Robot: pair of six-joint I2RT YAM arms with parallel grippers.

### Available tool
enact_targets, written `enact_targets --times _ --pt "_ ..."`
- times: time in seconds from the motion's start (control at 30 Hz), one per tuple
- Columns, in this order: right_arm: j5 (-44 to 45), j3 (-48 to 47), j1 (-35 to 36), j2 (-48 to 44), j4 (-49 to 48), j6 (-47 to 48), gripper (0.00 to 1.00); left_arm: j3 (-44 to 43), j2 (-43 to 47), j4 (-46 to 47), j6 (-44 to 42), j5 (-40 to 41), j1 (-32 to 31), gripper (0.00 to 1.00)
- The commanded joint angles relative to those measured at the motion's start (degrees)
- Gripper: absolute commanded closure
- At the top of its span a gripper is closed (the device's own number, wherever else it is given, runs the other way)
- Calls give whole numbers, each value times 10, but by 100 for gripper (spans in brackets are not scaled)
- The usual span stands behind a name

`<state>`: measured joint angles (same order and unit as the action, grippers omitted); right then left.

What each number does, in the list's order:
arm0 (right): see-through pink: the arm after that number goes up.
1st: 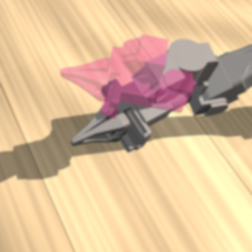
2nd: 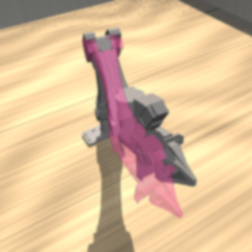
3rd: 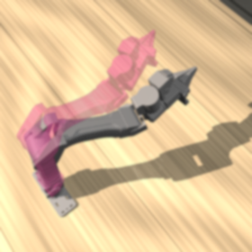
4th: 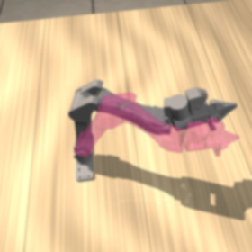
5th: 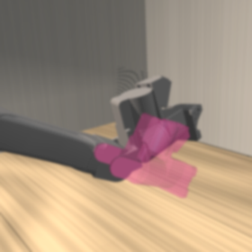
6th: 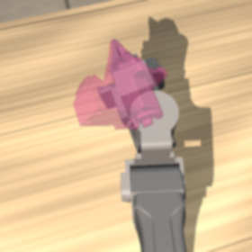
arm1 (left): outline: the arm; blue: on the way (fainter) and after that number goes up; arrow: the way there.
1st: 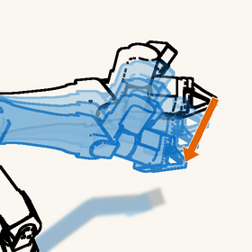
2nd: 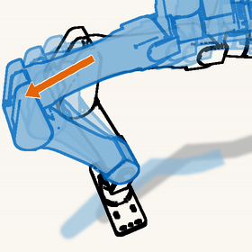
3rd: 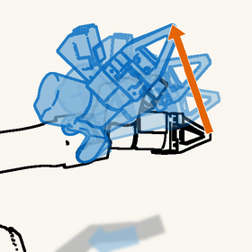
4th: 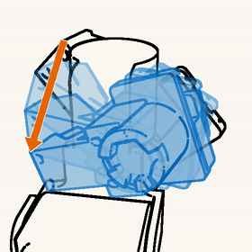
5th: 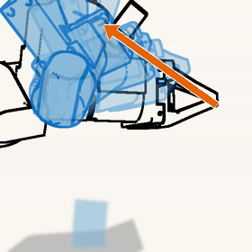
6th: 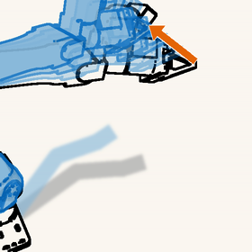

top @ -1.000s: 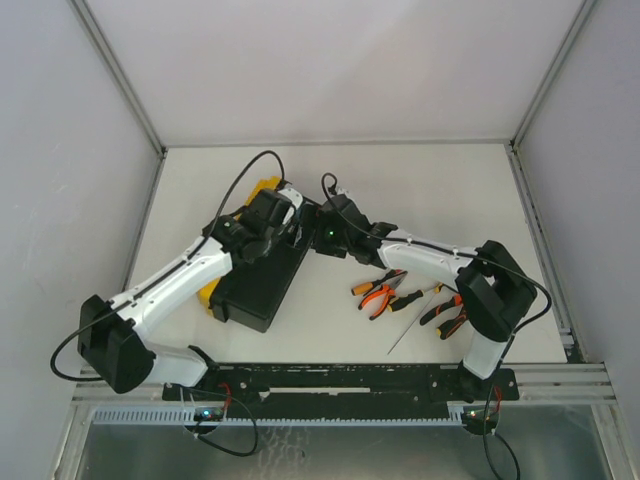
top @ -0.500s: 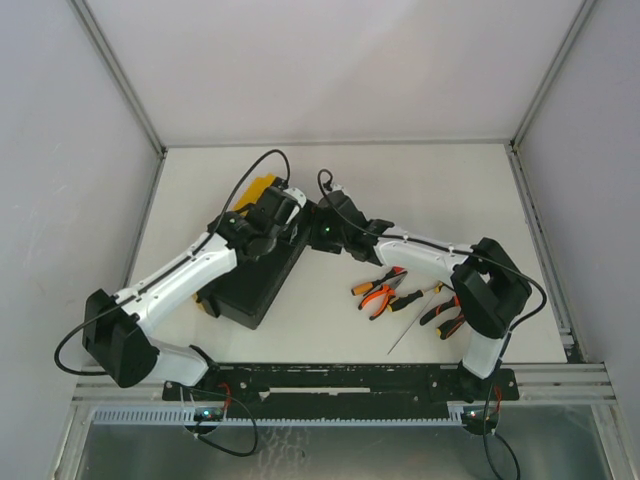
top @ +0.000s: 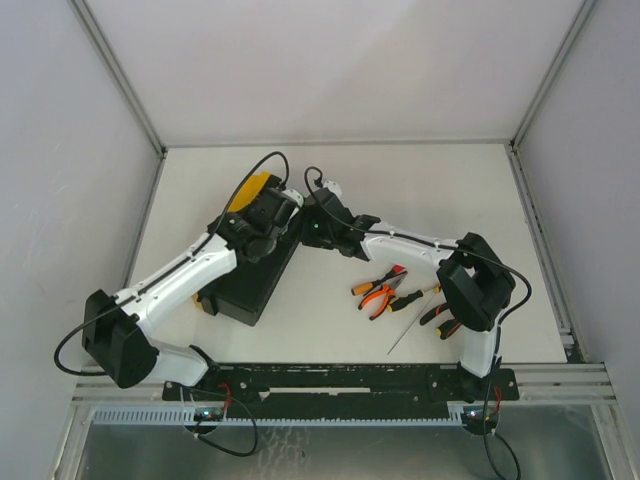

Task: Pack the tool kit
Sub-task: Open the toolbox at the center of the board.

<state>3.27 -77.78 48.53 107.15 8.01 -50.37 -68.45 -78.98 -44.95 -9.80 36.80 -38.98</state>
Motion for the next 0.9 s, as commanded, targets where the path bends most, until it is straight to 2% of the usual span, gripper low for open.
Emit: enact_targets --times 0.0,0.07,0.33,0.63,0.87 --pt "18 6 3 37 59 15 1 13 4 16 -14 69 3 48" --pt "12 8 1 42 53 13 1 22 1 27 -18 82 7 45" --pt "19 26 -5 50 53 12 1 24 -11 43 -23 106 35 49" --pt "57 25 -3 90 75 21 4 14 -14 59 -31 119 51 66" --pt "115 24 12 129 99 24 7 3 -3 74 -46 123 59 70"
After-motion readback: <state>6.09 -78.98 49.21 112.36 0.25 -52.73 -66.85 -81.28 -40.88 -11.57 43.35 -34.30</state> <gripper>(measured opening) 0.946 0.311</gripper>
